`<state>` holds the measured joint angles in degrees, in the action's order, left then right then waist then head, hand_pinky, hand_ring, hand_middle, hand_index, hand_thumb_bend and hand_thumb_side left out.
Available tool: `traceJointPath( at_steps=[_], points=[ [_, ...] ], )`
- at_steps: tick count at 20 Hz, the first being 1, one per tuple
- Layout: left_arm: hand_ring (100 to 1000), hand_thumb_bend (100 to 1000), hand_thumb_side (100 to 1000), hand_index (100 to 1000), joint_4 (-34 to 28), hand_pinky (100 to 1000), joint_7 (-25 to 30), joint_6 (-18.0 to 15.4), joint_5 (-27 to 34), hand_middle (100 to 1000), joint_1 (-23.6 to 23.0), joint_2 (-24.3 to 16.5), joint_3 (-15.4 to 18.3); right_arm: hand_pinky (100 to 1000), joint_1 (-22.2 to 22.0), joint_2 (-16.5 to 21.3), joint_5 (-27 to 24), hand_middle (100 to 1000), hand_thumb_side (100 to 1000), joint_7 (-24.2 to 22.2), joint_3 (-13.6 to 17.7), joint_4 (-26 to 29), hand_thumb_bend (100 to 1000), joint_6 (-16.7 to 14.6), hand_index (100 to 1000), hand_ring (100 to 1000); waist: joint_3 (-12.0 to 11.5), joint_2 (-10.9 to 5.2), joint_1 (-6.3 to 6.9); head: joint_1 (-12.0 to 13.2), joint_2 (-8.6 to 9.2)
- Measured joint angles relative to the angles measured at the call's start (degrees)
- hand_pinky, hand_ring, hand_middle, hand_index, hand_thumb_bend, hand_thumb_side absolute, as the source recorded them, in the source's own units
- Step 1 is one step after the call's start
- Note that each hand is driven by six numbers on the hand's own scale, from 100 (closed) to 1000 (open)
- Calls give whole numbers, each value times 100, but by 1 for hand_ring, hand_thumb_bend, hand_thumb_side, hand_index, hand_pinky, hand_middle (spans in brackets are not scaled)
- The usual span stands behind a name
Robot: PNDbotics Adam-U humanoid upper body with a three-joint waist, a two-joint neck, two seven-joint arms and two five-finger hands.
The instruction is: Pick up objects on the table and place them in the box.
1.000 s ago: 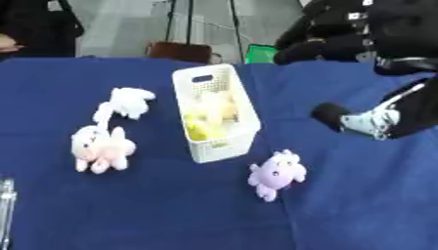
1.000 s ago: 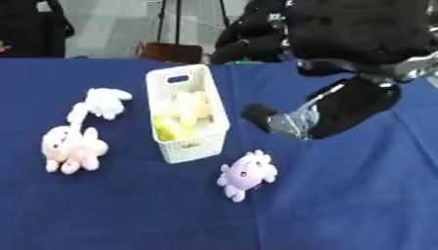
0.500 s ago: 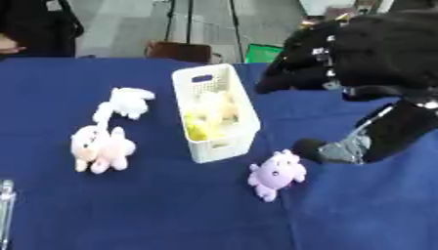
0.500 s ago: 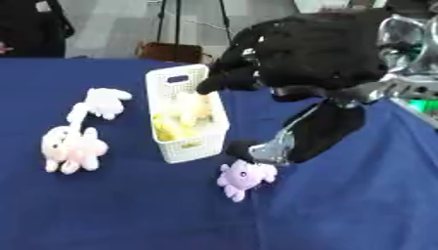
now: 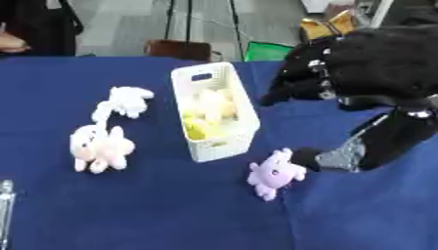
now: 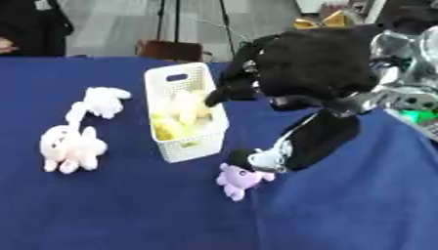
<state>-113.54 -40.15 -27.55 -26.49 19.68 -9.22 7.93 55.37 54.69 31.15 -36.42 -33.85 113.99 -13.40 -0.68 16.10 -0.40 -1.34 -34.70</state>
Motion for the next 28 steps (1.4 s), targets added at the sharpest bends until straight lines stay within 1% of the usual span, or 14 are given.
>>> traceJointPath(
  at_steps=[3, 10, 13, 14, 15, 16, 17, 18, 23, 24, 28],
  points=[
    [530, 100, 564, 766, 0, 523, 0, 0, 5, 709, 0, 1, 0, 911, -82, -7, 0, 799, 983, -111, -56, 0, 403, 69, 945, 861, -7, 17, 8, -19, 3],
    [530, 100, 555, 759, 0, 523, 2, -2, 20, 707, 1, 4, -1, 910, -253, -106, 88, 787, 946, -385, -137, -1, 359, 286, 927, 863, -30, 36, 28, -39, 9],
    [530, 100, 554, 758, 0, 523, 3, -3, 23, 706, 2, 6, -1, 910, -298, -157, 174, 785, 943, -445, -152, -73, 358, 346, 925, 862, -43, 52, 28, -52, 11],
    [530, 100, 549, 754, 0, 523, 3, -3, 23, 705, 2, 6, -2, 909, -299, -170, 200, 776, 910, -450, -154, -113, 342, 351, 925, 862, -45, 53, 28, -54, 15],
    [530, 100, 549, 754, 0, 523, 4, -4, 24, 705, 2, 7, -2, 909, -303, -193, 214, 776, 910, -451, -157, -176, 342, 354, 925, 862, -48, 53, 27, -55, 27],
    [530, 100, 546, 753, 0, 523, 5, -5, 24, 705, 3, 7, -2, 909, -307, -220, 242, 776, 876, -449, -166, -247, 331, 354, 929, 864, -56, 55, 27, -56, 32],
    [530, 100, 546, 753, 0, 523, 6, -6, 25, 705, 3, 8, -2, 909, -320, -251, 277, 776, 876, -445, -174, -325, 331, 351, 929, 864, -61, 56, 27, -57, 39],
    [530, 100, 544, 751, 0, 523, 8, -8, 26, 705, 3, 8, -2, 911, -328, -278, 315, 779, 843, -436, -185, -398, 342, 342, 930, 866, -65, 57, 27, -58, 51],
    [533, 100, 541, 749, 0, 524, 12, -12, 28, 706, 3, 9, -3, 910, -330, -415, 510, 778, 829, -386, -221, -769, 334, 256, 929, 865, -71, 65, 27, -73, 60],
    [533, 100, 539, 748, 0, 524, 13, -13, 28, 706, 3, 10, -3, 909, -330, -436, 547, 778, 807, -372, -221, -846, 344, 231, 935, 865, -72, 69, 27, -74, 65],
    [534, 100, 539, 747, 0, 524, 15, -15, 29, 706, 3, 12, -3, 908, -330, -532, 685, 780, 797, -294, -222, -1219, 350, 71, 937, 865, -77, 88, 30, -78, 87]
  ],
)
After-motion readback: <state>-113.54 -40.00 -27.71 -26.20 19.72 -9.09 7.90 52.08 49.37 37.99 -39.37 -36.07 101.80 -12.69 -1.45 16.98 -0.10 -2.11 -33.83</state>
